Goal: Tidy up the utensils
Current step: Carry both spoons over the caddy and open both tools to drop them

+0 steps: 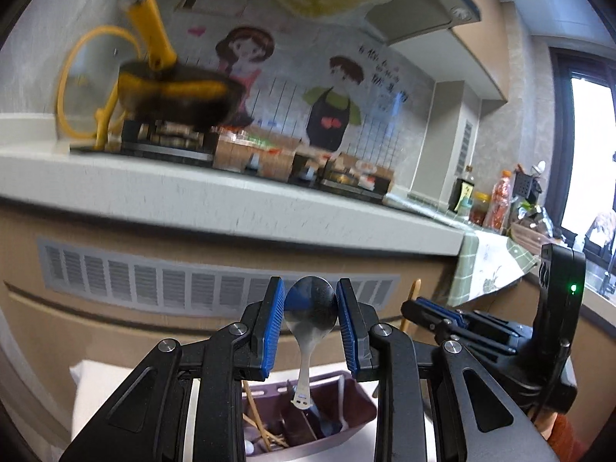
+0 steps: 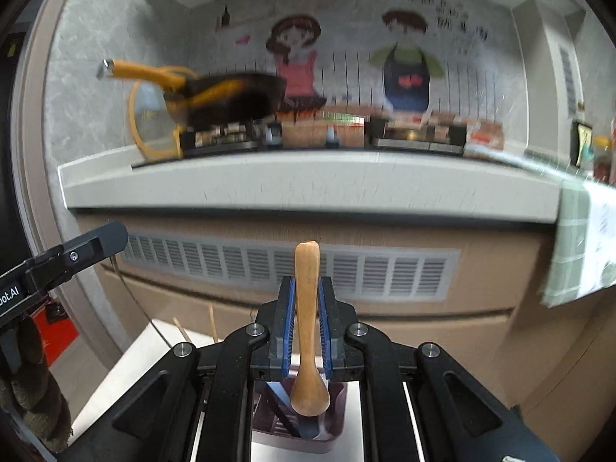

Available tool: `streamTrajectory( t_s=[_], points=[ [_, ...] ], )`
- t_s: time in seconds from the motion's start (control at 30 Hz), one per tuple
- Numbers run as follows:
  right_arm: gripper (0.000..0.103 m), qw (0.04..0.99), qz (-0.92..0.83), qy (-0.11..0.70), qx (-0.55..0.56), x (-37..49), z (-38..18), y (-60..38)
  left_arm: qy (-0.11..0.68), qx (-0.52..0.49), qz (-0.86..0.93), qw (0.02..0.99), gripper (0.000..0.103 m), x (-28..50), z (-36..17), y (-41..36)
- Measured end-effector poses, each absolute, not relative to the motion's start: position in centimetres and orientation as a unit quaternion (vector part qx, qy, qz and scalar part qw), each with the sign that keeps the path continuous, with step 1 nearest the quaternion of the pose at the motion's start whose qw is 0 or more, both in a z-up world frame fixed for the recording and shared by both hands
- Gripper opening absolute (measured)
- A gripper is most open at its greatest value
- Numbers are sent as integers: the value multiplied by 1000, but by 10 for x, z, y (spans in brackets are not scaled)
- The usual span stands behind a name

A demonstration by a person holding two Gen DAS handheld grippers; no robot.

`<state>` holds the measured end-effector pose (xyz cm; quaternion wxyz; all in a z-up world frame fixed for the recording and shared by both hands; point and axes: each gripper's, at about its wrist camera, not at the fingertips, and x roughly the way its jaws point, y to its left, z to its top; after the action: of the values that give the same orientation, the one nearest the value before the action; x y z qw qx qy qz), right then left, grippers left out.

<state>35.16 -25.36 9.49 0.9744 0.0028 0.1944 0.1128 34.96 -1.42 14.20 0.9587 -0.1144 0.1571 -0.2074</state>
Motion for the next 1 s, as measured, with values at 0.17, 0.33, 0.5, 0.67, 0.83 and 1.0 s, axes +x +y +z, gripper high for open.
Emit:
streamTrajectory(
  t_s=[0.17,0.33,0.5,0.67,0.83,1.0],
  points=[
    [11,966,120,230,12,371,63,-252,204,-123,-199,951,29,378,104,-17],
    [21,943,148,299,15,387,26,-252,265,-160,-229,923,43,402,55,-16],
    [21,947,126,297,2,363,9,-263,265,-163,-202,929,44,379,35,-9],
    [21,948,108,300,-21,318,-10,-275,289,-137,-164,933,49,326,2,-11],
    [21,926,137,352,-20,276,-45,-274,376,-93,-178,905,49,282,-46,-29],
    [21,898,164,407,-12,247,-86,-263,390,-82,-132,908,49,231,-61,-18]
  ],
)
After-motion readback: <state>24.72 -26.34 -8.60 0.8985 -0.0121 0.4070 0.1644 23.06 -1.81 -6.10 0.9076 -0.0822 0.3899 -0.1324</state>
